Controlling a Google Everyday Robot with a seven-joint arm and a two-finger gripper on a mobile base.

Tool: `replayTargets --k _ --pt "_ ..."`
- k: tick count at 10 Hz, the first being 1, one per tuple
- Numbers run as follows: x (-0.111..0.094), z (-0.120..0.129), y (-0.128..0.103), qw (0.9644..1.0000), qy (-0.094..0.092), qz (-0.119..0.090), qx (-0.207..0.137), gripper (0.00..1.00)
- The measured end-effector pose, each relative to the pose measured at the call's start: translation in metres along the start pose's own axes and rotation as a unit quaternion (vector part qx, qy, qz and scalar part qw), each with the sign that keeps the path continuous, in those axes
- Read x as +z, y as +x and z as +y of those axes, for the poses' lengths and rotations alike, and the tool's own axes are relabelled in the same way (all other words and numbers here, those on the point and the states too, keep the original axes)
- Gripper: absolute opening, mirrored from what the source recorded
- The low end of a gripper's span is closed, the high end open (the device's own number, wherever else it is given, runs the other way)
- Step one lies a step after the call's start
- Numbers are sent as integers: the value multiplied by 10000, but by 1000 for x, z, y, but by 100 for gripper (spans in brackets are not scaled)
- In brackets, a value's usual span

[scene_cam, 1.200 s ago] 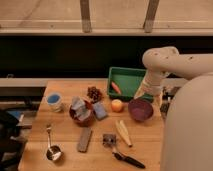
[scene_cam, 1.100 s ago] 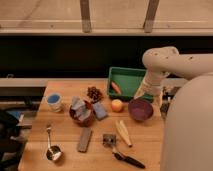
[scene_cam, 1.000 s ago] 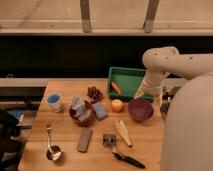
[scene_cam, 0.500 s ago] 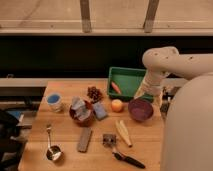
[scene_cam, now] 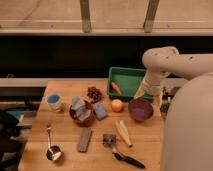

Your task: Place apple in tray

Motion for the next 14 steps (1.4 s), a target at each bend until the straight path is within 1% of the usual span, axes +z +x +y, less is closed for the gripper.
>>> replayTargets --k 3,4,5,6,7,8,9,10,12,14 --pt "0 0 0 10000 1 -4 -2 74" --pt "-2 0 0 10000 22 -41 -15 74" --pt "-6 5 -2 9997 132 -184 -72 74" --pt "-7 15 -3 9994 218 -245 -111 74" --pt "-6 33 -4 9986 379 -307 -200 74" --pt "-4 46 -7 9980 456 -332 -272 74" --pt "0 54 -9 9977 502 -323 -320 74" --pt "9 63 -13 9972 558 -276 -404 74" --pt "34 78 -19 9971 557 -75 -510 74" --pt "52 99 -24 9972 403 151 -615 74"
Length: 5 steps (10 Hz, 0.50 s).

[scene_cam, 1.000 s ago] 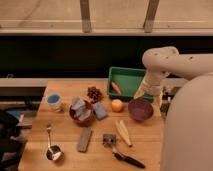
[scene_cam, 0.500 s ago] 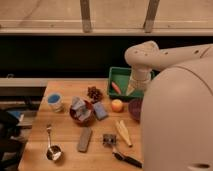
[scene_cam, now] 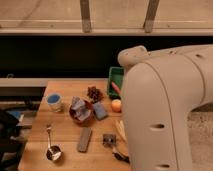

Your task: Place apple in tray

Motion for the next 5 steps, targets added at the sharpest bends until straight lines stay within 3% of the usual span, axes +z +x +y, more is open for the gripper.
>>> replayTargets --k 5 --pt "11 24 0 9988 -283 235 -324 74"
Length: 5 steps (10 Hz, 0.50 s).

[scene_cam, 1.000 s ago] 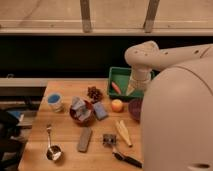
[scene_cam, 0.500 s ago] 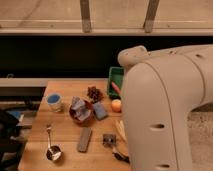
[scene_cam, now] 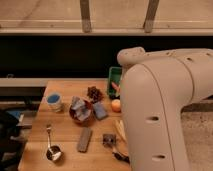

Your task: Place apple in tray

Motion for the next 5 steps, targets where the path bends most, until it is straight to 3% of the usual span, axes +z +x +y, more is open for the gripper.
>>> replayTargets --k 2,5 --pt "5 37 6 9988 -286 174 -353 74" --pt "5 39 6 9986 -319 172 -384 74"
